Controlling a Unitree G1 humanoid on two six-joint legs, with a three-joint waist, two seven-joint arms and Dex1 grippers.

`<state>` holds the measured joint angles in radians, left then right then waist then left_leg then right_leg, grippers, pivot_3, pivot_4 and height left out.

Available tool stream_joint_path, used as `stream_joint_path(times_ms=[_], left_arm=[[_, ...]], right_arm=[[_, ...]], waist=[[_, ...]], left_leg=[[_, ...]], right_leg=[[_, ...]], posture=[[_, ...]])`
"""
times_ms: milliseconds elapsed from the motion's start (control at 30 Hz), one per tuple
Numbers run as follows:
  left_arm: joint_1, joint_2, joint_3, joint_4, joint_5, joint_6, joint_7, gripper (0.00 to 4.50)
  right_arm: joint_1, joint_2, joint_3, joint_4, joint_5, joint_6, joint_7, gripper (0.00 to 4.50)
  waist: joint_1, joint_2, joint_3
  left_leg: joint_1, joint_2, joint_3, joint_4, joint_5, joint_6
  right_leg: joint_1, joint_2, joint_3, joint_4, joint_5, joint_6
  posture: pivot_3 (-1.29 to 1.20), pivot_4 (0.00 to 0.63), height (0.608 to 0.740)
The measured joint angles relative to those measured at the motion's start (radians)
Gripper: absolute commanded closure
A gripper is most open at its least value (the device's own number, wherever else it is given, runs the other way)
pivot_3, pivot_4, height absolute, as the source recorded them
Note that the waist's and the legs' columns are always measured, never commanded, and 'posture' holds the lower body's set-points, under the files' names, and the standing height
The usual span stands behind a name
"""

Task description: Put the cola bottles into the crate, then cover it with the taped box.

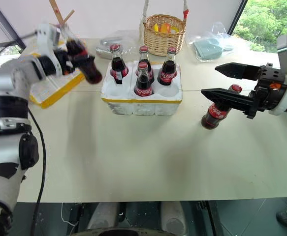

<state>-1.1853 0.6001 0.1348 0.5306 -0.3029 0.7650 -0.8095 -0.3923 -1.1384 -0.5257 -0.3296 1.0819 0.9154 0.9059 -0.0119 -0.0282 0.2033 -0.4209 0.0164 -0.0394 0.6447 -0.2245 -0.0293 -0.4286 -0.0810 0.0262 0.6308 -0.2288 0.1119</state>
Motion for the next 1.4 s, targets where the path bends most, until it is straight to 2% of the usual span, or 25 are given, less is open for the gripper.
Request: stream_joint_path(times_ms=[100, 300, 867, 1067, 1367, 1400], left_arm=[[-0.045, -0.031, -0.017, -0.043, -0.023, 0.034, -0.027, 1.83], [-0.037, -0.085, -0.107, -0.042, -0.024, 0.042, -0.067, 1.83], [0.08, 0.015, -0.154, -0.244, -0.035, 0.099, -0.146, 1.83], [0.124, 0.0, -0.182, -0.271, -0.032, 0.091, -0.143, 1.83], [0.191, -0.043, -0.238, -0.269, 0.022, -0.014, -0.116, 1.83], [0.196, -0.046, -0.24, -0.264, 0.03, -0.026, -0.112, 1.32]], right_arm=[[0.0, 0.009, 0.0, -0.001, -0.001, -0.004, -0.001, 0.0], [0.031, 0.019, -0.003, -0.012, -0.005, -0.005, -0.016, 0.0], [0.071, 0.024, -0.041, -0.049, 0.004, -0.005, -0.069, 0.0], [0.07, 0.028, -0.038, -0.046, 0.002, -0.008, -0.063, 0.0], [0.07, 0.029, -0.037, -0.04, 0.001, -0.009, -0.053, 0.0], [0.07, 0.029, -0.037, -0.04, 0.001, -0.009, -0.053, 0.0]], waist=[[0.0, 0.0, 0.0], [-0.004, 0.001, 0.0], [0.0, 0.001, 0.001], [0.0, 0.001, 0.0], [0.0, 0.001, 0.0], [0.0, 0.001, 0.0]], left_leg=[[0.0, 0.0, 0.0, 0.001, 0.0, 0.0], [0.0, 0.0, 0.0, 0.002, 0.0, 0.0], [-0.002, 0.0, 0.0, 0.003, 0.0, 0.0], [-0.001, 0.0, 0.0, 0.003, 0.0, 0.0], [-0.001, 0.0, 0.0, 0.003, 0.0, 0.001], [-0.001, 0.0, 0.0, 0.003, 0.0, 0.001]], right_leg=[[0.0, 0.0, 0.0, 0.0, 0.0, 0.0], [0.0, 0.0, 0.0, 0.0, 0.0, 0.0], [0.0, 0.0, 0.0, 0.0, 0.0, 0.0], [0.0, 0.0, 0.0, 0.0, 0.0, 0.0], [0.0, 0.0, 0.0, 0.0, 0.0, 0.0], [0.0, 0.0, 0.0, 0.0, 0.0, 0.0]], posture=[[0.0, 0.15, 0.739], [0.0, 0.15, 0.739], [0.0, 0.15, 0.739], [0.0, 0.15, 0.739], [0.0, 0.15, 0.739], [0.0, 0.15, 0.739]])
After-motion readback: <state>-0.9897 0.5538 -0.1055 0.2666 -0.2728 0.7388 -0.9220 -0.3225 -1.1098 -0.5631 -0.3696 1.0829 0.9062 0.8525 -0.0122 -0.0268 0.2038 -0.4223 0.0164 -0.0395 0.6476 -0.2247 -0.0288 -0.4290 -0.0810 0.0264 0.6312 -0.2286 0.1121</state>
